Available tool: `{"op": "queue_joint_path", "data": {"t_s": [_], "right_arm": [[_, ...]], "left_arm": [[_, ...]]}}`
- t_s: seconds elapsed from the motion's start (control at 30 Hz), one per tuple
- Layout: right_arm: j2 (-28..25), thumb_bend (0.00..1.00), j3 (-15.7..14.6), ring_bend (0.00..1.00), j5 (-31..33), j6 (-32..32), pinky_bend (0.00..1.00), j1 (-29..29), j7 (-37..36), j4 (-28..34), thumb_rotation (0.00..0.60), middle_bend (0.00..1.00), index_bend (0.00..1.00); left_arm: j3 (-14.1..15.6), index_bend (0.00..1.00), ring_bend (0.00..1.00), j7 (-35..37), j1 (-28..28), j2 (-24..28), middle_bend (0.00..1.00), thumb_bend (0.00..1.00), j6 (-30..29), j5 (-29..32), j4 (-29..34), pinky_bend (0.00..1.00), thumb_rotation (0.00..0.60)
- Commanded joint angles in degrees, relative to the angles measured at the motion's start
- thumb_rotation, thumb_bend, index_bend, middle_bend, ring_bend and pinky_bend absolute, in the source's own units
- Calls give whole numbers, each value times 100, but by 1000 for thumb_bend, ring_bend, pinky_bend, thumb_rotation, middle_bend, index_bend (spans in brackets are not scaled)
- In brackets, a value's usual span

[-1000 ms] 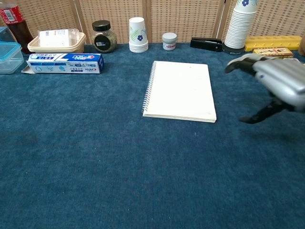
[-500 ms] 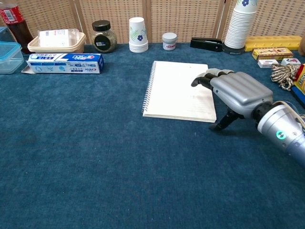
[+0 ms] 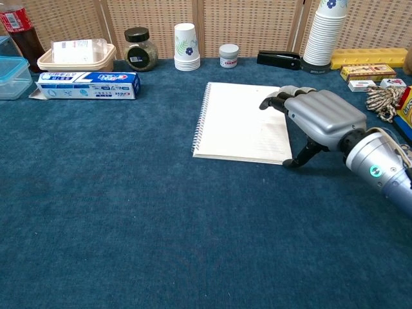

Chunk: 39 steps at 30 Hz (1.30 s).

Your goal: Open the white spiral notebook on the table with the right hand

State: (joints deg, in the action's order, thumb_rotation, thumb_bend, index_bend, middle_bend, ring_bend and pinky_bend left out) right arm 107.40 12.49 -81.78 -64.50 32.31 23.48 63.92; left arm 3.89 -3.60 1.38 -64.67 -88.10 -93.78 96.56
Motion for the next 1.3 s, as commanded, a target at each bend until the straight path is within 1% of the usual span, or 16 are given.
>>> {"op": "queue_joint_path", "data": {"t_s": [0.03,0.2,0.37,0.77,1.03,1.3], "right_arm": [[-26,163,5,33,11,17,117,50,0,-46,600,143,148],[-48,162,2,32,39,3,117,99,-27,-85,600,142,148],[-44,162,-64,33,70,3,117,114,-38,-170,600,142,146],[-208,162,-205,32,84,-106,117,62,-26,-109,600,143,144],[-273,162,-247,33,100,-29,117,119,-77,-205,600,142,142],[-214,161,-223,32,99,119,117,299,-122,-371,600,142,137]], "left_arm": [[2,111,7,-7,7,-7,66,270,-3,15,0,0,600],[16,111,7,-10,16,-19,66,271,7,35,-4,0,600],[24,112,7,3,32,-19,66,270,-9,46,-15,0,600],[46,112,7,-16,41,-25,66,271,-14,31,-6,0,600],[58,111,6,-63,58,-15,66,270,-50,6,32,0,600],[67,111,7,-37,101,-15,66,271,-103,19,18,0,600]]}}
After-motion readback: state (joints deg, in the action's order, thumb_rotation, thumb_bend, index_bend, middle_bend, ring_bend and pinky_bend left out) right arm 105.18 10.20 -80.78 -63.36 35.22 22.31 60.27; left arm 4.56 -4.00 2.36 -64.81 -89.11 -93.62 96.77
